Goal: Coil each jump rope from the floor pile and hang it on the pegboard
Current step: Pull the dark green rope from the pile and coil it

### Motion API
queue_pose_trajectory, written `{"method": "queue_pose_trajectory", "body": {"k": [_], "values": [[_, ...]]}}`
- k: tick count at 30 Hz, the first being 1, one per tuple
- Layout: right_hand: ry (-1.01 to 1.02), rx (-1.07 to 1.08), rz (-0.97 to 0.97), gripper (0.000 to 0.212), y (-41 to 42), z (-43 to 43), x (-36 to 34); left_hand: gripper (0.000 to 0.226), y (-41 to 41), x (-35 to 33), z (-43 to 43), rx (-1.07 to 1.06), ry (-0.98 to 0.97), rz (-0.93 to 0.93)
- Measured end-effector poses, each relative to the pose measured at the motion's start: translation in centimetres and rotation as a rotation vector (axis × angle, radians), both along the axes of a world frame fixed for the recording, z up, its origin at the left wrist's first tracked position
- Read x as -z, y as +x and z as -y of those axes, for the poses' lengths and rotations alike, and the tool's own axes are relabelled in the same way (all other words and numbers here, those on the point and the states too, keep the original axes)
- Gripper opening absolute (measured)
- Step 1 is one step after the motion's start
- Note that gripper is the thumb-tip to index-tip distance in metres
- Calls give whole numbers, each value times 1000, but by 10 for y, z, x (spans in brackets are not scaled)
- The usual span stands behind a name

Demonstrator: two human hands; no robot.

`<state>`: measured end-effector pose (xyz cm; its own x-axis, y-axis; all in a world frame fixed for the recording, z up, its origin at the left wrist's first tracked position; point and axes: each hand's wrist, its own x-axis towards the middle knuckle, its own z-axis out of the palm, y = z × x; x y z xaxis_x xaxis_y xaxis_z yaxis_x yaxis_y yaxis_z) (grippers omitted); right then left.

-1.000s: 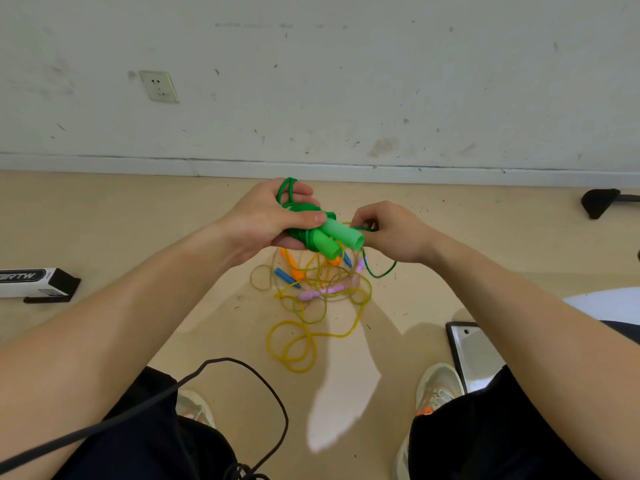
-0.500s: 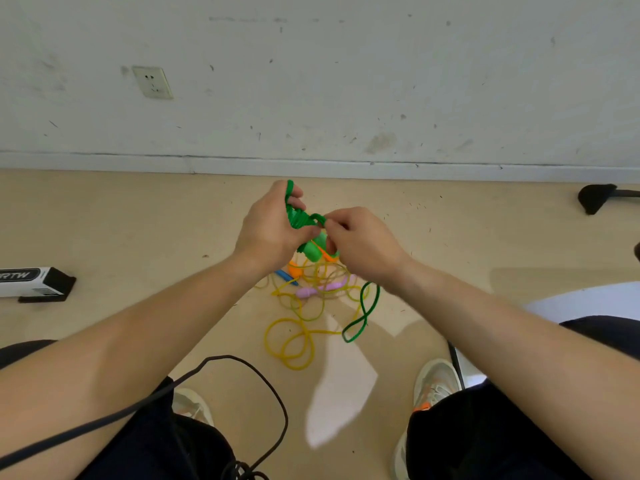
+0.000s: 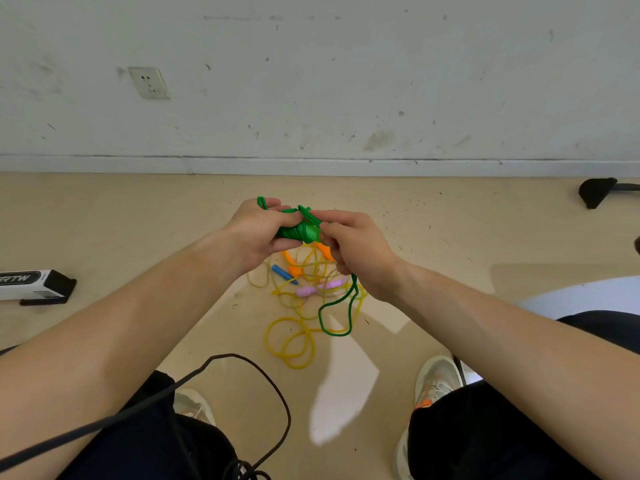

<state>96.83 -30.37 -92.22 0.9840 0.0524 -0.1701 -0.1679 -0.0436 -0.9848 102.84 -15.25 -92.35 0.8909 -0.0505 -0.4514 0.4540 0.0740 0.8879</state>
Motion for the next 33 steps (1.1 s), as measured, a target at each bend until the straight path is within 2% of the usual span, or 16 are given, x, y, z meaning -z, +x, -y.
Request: {"method": "queue_pose_trajectory", "body": {"k": [2,5,7,8,11,14,18,21,23,25,27,30,33], "values": [[-134,-42,93,40,-2,-2,-1,44,1,-4,-1,-13,-32,-14],[-437,-94,250,41,-5,-8,-1,13,-1,-8,-2,-25,-92,-51],[-584,-145,348,44,-8,-11,2,7,-1,-10,-3,-55,-131,-68],[-651,-175,396,44,-10,-11,4,16,-3,-11,-2,-58,-120,-65],[-805,-240,457,45,-15,-15,9,66,-6,-8,0,-87,-78,-45],[-778,-181,510,35,-21,-20,10,67,-6,-8,0,-183,-48,-11],[-585,-8,421,25,-19,-14,12,59,-2,-15,-3,-198,-90,9],[-441,-82,276,20,-10,-3,11,54,-1,-19,-7,-172,-121,-6],[-392,-140,231,18,-4,3,14,39,-1,-20,-9,-125,-126,-17],[-439,-176,222,19,3,7,20,15,-2,-22,-9,-81,-116,-24],[-517,-191,220,20,10,11,25,7,-2,-24,-8,-45,-124,-28],[-544,-220,194,30,17,23,20,8,-1,-27,-12,66,-108,-17],[-597,-250,155,45,25,37,15,22,1,-28,-15,181,-70,-1]]}}
